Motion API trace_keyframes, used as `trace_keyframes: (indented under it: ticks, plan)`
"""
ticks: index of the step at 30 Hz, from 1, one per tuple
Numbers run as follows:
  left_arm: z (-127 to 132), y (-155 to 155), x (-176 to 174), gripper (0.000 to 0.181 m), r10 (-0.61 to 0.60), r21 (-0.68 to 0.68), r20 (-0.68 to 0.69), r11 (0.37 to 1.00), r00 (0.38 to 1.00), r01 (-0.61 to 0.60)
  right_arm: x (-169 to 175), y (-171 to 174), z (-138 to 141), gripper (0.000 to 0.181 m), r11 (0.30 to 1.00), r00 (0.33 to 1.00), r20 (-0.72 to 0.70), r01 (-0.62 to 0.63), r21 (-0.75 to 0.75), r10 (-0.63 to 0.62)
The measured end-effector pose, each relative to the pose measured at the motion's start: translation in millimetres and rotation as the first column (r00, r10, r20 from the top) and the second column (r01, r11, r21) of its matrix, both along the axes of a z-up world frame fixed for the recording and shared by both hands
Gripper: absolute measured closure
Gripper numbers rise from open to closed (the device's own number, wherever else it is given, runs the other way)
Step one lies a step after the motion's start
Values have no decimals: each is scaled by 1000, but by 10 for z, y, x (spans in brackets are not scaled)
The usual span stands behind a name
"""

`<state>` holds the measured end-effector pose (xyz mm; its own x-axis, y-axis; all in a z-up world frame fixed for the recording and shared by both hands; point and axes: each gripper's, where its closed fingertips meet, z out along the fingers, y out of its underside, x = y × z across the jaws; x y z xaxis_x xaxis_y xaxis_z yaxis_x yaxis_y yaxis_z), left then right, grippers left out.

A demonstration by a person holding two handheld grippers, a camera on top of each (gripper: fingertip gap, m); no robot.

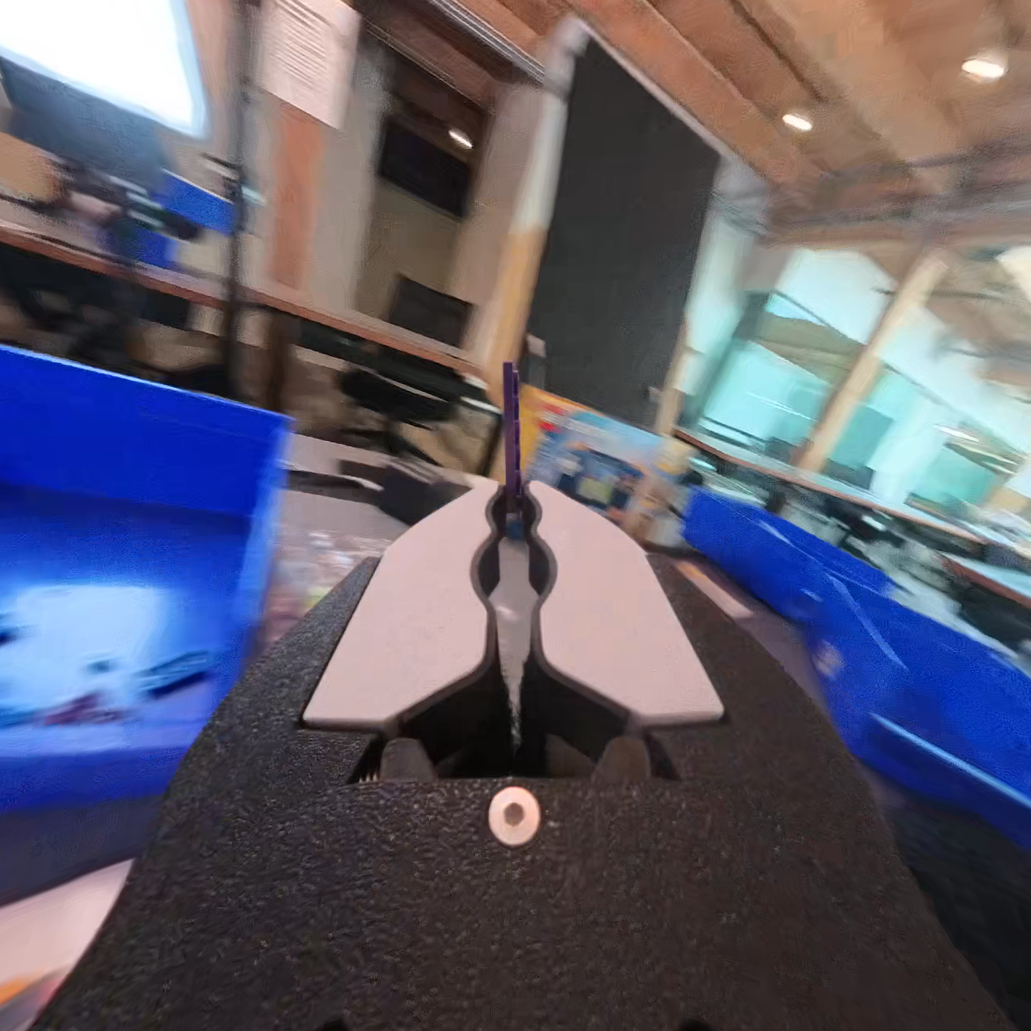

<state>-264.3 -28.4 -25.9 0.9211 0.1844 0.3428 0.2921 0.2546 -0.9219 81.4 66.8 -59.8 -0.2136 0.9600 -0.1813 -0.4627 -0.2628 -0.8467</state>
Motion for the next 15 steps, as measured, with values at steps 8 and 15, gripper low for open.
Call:
trace_keyframes:
  ticks: [8, 15]
  plan:
    - [-689, -557, -1396, 177, 261, -202, 245, 956, 934, -215, -84, -1, -52, 143, 1000, 999, 48, 7, 4, -7]
    - [-697, -525, -1366, 130, 319, -242, 214, 933, 923, -266, -80, 14, -55, 145, 1000, 999, 45, 15, -3, -15]
